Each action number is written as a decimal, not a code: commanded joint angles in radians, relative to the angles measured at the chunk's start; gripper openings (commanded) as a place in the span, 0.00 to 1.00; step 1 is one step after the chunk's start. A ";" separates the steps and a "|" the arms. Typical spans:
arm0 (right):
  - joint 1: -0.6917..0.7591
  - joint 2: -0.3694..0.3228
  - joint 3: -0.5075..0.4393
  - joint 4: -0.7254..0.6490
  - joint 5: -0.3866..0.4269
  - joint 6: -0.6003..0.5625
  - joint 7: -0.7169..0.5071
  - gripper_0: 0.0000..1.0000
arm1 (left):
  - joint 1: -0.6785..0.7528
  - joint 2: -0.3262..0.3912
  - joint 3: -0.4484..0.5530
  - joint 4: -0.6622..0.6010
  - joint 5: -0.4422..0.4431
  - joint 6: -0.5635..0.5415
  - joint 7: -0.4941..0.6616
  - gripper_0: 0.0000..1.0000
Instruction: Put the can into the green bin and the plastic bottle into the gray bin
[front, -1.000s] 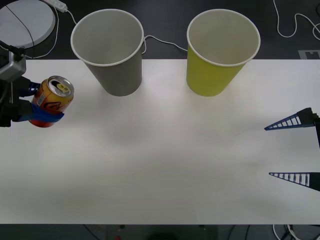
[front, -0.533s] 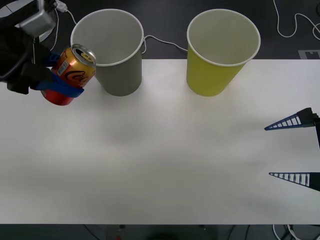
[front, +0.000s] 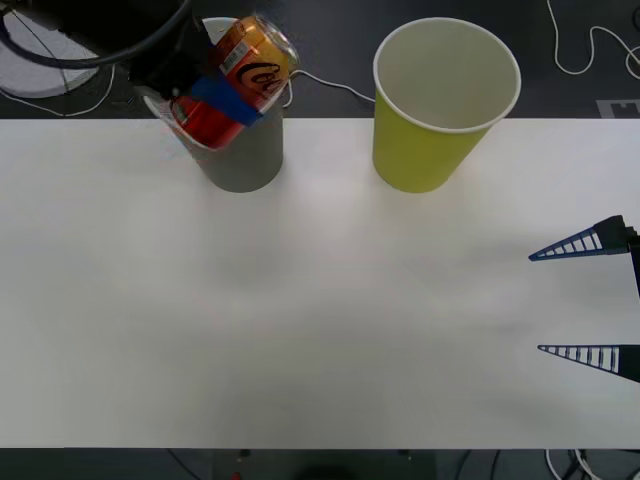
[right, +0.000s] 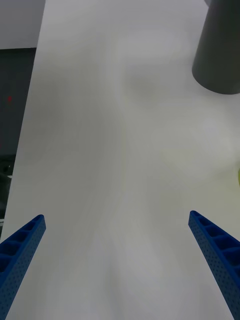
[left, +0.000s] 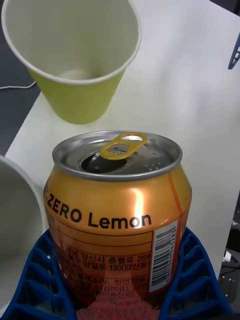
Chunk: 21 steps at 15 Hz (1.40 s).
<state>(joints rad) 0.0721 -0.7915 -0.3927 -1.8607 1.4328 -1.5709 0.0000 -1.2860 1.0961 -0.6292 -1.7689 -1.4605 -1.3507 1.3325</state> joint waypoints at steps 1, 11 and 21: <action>0.000 0.000 0.000 0.000 0.000 0.000 0.000 1.00 | -0.191 -0.102 -0.168 0.166 -0.006 0.053 0.002 0.01; 0.000 0.000 0.000 0.000 0.000 0.000 0.000 1.00 | -0.562 -0.556 -0.425 0.793 -0.012 0.206 0.004 0.01; 0.000 0.000 0.000 0.000 0.000 0.000 0.000 1.00 | -0.642 -0.901 -0.491 1.231 -0.058 0.435 0.002 0.00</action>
<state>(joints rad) 0.0721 -0.7915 -0.3927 -1.8607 1.4327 -1.5708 0.0000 -1.9279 0.2048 -1.1094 -0.5426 -1.5172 -0.9303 1.3350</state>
